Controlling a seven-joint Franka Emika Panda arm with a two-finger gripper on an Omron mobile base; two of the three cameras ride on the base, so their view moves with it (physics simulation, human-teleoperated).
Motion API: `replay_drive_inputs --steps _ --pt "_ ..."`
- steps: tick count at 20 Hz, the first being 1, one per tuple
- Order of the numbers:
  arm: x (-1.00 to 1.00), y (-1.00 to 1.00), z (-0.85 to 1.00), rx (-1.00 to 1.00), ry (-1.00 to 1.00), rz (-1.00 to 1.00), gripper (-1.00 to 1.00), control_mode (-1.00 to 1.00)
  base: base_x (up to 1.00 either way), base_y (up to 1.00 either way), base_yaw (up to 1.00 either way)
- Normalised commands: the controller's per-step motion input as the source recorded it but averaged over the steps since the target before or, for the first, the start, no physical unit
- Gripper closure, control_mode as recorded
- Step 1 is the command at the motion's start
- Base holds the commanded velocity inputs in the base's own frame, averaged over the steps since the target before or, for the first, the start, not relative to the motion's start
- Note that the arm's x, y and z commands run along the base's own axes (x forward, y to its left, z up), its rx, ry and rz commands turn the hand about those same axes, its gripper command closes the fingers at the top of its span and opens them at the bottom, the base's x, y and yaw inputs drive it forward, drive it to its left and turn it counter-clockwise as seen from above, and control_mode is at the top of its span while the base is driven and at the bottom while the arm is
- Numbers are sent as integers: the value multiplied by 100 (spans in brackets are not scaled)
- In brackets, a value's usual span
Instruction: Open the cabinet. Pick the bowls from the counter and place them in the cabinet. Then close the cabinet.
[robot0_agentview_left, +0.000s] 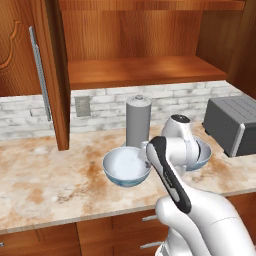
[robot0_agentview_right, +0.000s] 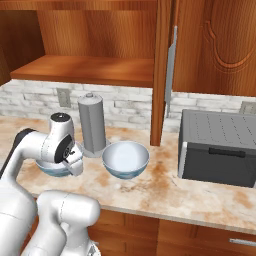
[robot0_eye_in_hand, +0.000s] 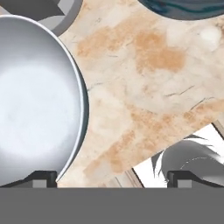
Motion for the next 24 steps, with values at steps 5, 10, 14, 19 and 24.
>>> replay_drive_inputs --steps 5,10,14,19,24 --pt "37 12 -32 0 0 0 -100 -100 0 0 0" --pt "40 7 -25 0 3 0 -100 -100 0 0 0" --pt "34 24 -28 0 4 0 -100 -100 0 0 0" --pt "36 25 -27 0 4 0 -100 -100 0 0 0" --pt "19 35 -28 0 4 -1 100 -100 0 0 0"
